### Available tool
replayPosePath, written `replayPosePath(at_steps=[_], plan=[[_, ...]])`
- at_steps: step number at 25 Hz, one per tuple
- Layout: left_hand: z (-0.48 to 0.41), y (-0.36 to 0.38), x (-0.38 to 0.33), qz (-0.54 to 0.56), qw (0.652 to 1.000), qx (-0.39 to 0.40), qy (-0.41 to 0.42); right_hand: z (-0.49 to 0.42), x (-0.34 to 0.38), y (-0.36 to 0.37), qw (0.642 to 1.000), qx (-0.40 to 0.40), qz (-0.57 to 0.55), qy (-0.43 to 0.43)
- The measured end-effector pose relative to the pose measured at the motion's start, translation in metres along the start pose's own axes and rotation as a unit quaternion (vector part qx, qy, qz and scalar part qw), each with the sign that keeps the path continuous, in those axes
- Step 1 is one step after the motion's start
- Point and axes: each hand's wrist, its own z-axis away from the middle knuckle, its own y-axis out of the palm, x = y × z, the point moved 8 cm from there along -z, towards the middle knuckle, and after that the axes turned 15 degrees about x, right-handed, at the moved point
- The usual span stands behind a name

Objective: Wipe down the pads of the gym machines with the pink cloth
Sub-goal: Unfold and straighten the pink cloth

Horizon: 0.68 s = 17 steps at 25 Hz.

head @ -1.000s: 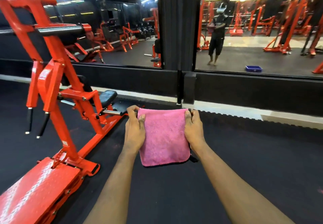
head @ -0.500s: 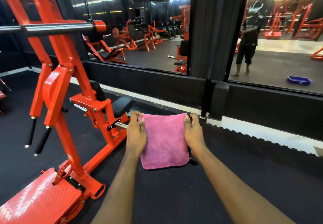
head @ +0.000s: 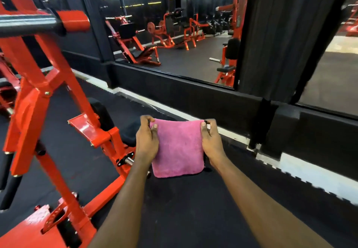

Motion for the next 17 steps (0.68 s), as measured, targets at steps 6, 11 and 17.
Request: replayPosePath(at_steps=[6,11,17], plan=[[-0.125,-0.013,0.051,-0.044,0.992,-0.095,-0.068,-0.181,-0.031,0.048,0.97,0.214,-0.094,0.066],[-0.209,-0.045,0.129,-0.058,0.977,-0.159,-0.129,-0.302,-0.04,0.124,0.944,0.295,-0.133,0.058],[-0.302,-0.097,0.24,-0.113,0.955,-0.155,-0.226,-0.433,-0.049,0.239,0.918,0.376,-0.11,0.054]])
